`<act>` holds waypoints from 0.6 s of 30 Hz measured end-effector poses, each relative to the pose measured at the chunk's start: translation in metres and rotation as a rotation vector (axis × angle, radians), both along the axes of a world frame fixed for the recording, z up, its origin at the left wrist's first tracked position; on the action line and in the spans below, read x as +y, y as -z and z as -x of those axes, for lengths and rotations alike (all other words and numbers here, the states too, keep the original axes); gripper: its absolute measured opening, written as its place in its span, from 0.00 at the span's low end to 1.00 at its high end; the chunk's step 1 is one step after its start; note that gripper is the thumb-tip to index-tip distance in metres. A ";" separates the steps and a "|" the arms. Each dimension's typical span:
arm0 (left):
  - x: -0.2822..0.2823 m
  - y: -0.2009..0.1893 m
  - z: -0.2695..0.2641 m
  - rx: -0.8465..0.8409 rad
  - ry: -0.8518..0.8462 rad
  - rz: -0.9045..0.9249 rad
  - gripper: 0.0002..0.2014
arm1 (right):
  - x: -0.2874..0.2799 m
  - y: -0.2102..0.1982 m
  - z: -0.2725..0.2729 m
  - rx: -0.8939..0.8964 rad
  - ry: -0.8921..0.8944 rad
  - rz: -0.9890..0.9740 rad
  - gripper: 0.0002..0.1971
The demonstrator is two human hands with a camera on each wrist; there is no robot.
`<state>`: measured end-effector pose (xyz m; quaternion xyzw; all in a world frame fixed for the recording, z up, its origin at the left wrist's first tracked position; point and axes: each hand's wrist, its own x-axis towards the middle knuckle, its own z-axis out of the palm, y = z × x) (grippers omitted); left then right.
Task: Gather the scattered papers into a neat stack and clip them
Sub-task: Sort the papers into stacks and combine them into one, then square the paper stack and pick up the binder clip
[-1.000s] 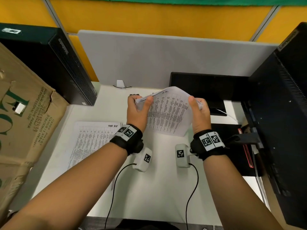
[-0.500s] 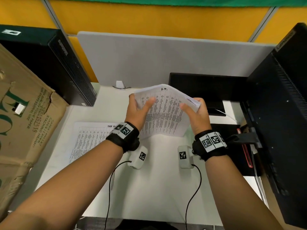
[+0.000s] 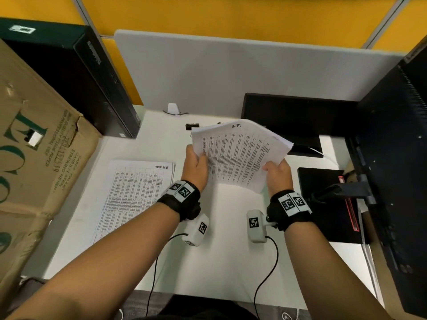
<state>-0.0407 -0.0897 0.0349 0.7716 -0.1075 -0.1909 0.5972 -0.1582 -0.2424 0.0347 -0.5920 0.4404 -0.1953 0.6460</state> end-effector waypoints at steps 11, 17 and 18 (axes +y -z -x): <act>0.047 -0.018 -0.067 -0.062 -0.097 -0.092 0.06 | 0.029 -0.019 -0.061 -0.038 -0.185 0.160 0.18; 0.159 0.011 -0.141 0.021 -0.216 -0.409 0.11 | 0.103 0.020 -0.123 0.204 -0.595 0.091 0.08; 0.177 0.021 -0.144 0.040 -0.229 -0.453 0.12 | 0.119 0.029 -0.127 0.239 -0.632 0.065 0.08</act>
